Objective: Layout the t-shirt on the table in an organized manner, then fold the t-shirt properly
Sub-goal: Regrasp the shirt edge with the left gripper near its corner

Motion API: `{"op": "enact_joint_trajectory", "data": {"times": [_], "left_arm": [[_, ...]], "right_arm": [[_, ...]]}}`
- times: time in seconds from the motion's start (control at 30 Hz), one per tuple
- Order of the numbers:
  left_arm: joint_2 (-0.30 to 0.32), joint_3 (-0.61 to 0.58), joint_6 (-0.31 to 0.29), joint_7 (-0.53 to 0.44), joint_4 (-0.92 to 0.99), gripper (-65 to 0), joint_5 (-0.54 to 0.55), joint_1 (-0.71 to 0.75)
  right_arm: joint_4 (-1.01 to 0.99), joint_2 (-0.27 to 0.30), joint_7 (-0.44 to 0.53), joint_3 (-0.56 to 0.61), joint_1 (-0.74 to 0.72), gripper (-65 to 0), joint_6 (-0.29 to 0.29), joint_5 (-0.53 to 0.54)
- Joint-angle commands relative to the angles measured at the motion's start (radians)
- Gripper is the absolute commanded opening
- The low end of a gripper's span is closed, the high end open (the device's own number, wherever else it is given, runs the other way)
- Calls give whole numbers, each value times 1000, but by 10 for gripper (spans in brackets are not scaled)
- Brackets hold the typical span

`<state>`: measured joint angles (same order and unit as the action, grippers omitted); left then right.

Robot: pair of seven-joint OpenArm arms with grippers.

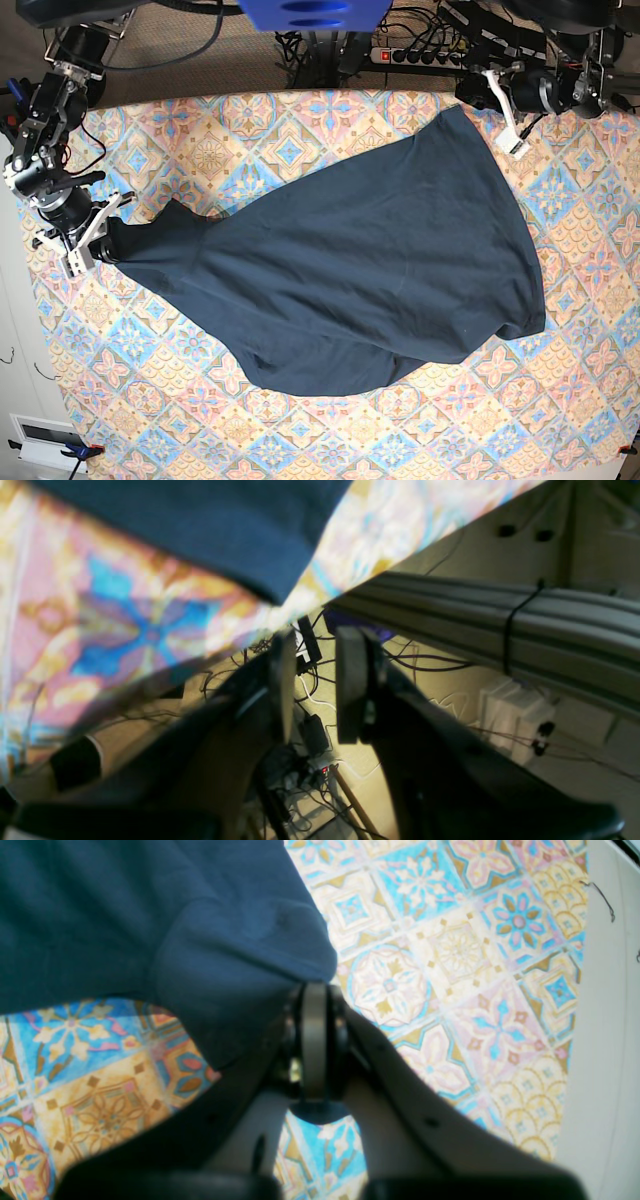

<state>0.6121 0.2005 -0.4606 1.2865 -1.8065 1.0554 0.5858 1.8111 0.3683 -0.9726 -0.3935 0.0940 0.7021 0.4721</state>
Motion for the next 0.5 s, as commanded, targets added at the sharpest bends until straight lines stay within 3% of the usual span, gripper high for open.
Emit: {"op": "enact_joint_trajectory", "data": {"times": [0.0, 0.1, 0.33, 0.47], "left_arm": [[15, 17, -2, -12, -13, -521, 16, 10], [-14, 106, 0, -12, -6, -521, 19, 15], [-191, 379, 1, -8, 61, -506, 21, 6], [-240, 411, 29, 26, 69, -353, 19, 1]], "right_arm": [[14, 19, 22, -9, -13, -646, -4, 10], [14, 19, 22, -9, -13, -646, -4, 10], [16, 19, 21, -6, -13, -646, -4, 10], [14, 19, 21, -6, -13, -646, -4, 10]]}}
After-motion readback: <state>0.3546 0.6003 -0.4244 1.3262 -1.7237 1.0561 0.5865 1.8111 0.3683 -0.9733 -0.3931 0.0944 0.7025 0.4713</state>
